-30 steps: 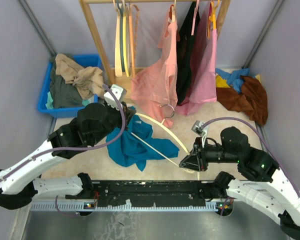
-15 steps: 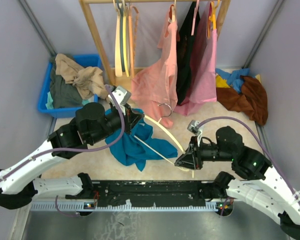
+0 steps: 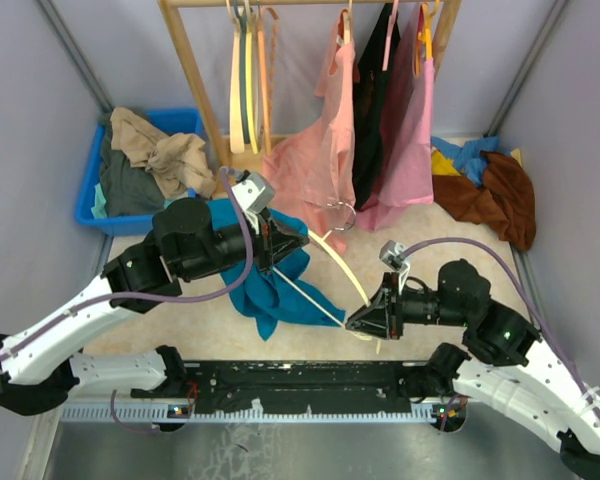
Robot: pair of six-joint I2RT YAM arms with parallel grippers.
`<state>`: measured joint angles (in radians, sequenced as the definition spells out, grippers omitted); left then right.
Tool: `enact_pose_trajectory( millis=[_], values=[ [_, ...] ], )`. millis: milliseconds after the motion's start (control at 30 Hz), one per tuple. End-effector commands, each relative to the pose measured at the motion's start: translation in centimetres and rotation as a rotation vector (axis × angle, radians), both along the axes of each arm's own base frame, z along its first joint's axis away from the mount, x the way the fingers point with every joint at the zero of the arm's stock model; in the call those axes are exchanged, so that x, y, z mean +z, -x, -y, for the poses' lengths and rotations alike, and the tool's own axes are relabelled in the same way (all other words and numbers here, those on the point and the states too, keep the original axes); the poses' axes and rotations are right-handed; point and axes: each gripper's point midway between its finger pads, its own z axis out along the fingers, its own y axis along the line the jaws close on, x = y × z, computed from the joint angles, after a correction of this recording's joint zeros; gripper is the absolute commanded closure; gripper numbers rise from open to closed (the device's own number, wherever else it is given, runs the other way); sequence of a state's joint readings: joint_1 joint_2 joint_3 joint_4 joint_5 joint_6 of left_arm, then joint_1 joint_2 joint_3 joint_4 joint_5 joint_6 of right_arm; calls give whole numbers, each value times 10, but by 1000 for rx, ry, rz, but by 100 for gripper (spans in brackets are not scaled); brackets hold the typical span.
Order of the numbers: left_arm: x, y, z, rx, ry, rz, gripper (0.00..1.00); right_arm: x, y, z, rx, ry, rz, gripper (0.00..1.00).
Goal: Place the t-shirt on the hanger
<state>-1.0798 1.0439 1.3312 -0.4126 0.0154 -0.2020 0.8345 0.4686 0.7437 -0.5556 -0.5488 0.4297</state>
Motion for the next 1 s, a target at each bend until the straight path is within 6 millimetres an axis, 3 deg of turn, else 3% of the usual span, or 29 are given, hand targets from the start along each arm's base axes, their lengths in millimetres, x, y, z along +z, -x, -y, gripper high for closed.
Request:
enact_pose_trajectory(
  millis=[0,333,400,600,700,967],
  values=[
    [17,51,29,-306,74,-18,98,51,-15,-13,-24,-203,154,100],
    [21,67,36,-404,99,-8,88,48,-11,-7,-36,-264,201,100],
    [17,61,38,-377,84,-13,84,47,-12,-3,-53,-262,216,100],
    [18,37,28,-224,69,5,62,42,-8,5,-65,-255,240,100],
    [30,36,24,-209,90,31,52,40,-7,8,-70,-264,249,100],
    [74,41,17,-224,157,105,47,42,-7,13,-100,-324,295,100]
  ],
)
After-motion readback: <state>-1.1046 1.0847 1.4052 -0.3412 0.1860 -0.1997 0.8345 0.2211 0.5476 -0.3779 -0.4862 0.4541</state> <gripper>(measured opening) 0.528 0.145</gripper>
